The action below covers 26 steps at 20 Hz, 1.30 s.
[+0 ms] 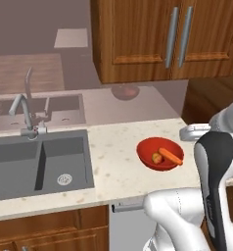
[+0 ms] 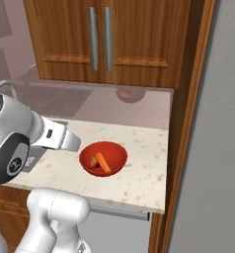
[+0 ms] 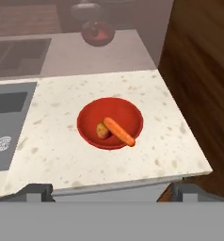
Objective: Take the carrot, peach, and bell pepper from the freezer and place them in the bowl on the counter.
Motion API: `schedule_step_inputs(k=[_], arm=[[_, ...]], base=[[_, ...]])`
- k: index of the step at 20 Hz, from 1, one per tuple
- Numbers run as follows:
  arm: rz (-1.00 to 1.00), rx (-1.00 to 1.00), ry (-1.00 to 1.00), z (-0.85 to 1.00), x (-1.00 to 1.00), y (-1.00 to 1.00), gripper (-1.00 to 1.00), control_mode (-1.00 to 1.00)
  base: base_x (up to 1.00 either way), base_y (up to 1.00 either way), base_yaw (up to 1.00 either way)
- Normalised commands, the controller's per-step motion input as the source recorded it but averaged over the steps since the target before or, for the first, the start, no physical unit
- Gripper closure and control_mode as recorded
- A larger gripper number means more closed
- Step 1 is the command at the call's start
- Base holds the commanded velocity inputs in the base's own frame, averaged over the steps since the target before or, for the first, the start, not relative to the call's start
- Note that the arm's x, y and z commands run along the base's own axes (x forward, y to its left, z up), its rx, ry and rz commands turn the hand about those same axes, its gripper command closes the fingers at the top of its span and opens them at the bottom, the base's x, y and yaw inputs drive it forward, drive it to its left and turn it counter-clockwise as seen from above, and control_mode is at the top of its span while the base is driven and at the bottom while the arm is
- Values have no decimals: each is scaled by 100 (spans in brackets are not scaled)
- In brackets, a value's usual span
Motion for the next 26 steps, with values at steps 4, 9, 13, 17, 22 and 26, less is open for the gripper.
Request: schedule_step_inputs(k=[4,9,13,17,22,26], arm=[[0,0,0,0,0,0,-100,100],[0,0,0,0,0,0,-100,100],[0,0,0,0,0,0,-100,100],[0,0,0,0,0,0,-100,100],[0,0,0,0,0,0,-100,100],[0,0,0,0,0,0,-100,100]], base=[[-100,-27,0],[-51,-52,0],[-21,-79,0],[-49,-68,0],[-86,-50,0],[-28,-65,0]])
